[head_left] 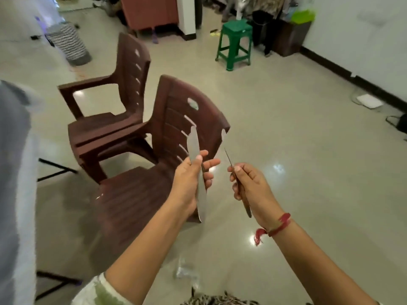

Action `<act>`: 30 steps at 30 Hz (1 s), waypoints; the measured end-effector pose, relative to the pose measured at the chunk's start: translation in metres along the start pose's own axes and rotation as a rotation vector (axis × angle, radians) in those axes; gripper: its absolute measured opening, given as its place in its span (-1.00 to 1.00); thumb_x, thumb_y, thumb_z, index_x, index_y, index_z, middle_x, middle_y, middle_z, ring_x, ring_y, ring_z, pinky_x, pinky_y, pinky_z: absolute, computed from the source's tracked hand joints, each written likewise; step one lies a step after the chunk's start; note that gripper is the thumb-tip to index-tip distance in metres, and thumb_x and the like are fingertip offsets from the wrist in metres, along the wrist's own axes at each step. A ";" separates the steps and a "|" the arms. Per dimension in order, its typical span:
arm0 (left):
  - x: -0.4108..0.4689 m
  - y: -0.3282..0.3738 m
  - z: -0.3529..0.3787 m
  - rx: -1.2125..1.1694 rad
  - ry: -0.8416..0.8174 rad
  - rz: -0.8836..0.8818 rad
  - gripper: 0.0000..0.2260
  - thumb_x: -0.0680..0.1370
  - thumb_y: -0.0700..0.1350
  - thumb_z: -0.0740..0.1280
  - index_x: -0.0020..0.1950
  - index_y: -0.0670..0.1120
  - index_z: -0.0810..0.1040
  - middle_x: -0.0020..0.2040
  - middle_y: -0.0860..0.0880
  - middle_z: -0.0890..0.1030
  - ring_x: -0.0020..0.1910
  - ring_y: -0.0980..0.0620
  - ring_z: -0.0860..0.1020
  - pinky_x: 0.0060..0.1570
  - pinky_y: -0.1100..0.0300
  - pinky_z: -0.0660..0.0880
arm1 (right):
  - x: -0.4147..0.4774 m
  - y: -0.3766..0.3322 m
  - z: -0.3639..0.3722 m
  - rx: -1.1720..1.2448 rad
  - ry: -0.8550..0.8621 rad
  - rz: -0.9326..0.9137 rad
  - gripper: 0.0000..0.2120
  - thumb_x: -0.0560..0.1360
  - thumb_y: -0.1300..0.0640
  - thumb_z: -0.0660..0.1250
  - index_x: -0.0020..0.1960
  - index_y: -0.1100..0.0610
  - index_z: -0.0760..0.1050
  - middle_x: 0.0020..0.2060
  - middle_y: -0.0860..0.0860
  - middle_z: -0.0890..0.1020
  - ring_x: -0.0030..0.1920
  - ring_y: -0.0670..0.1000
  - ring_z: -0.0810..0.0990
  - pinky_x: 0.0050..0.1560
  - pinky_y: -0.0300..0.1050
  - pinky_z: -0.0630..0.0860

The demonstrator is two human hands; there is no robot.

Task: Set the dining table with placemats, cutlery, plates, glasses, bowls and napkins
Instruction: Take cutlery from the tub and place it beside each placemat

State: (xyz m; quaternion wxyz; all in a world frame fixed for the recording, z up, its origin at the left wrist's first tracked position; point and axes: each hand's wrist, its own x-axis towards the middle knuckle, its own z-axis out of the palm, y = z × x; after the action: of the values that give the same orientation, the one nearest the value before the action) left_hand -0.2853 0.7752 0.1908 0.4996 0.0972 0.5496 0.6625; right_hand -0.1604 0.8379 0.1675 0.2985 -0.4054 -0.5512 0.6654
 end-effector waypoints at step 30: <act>0.497 0.230 0.192 -0.526 0.726 0.375 -0.82 0.64 -0.15 0.21 0.07 -0.17 0.57 -0.05 -0.07 0.68 -0.12 0.10 0.67 -0.15 0.31 0.60 | 0.673 -0.184 -0.022 0.007 -0.765 0.078 -0.78 0.62 0.25 0.14 -0.12 0.22 0.51 -0.35 0.04 0.49 -0.35 -0.04 0.49 -0.24 -0.22 0.57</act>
State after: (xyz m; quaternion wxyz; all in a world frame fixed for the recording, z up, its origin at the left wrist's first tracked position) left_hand -0.5226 1.3025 0.2441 0.1550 -0.1724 0.4753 0.8487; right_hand -0.4827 1.4562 0.2042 0.0470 -0.1476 -0.6045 0.7814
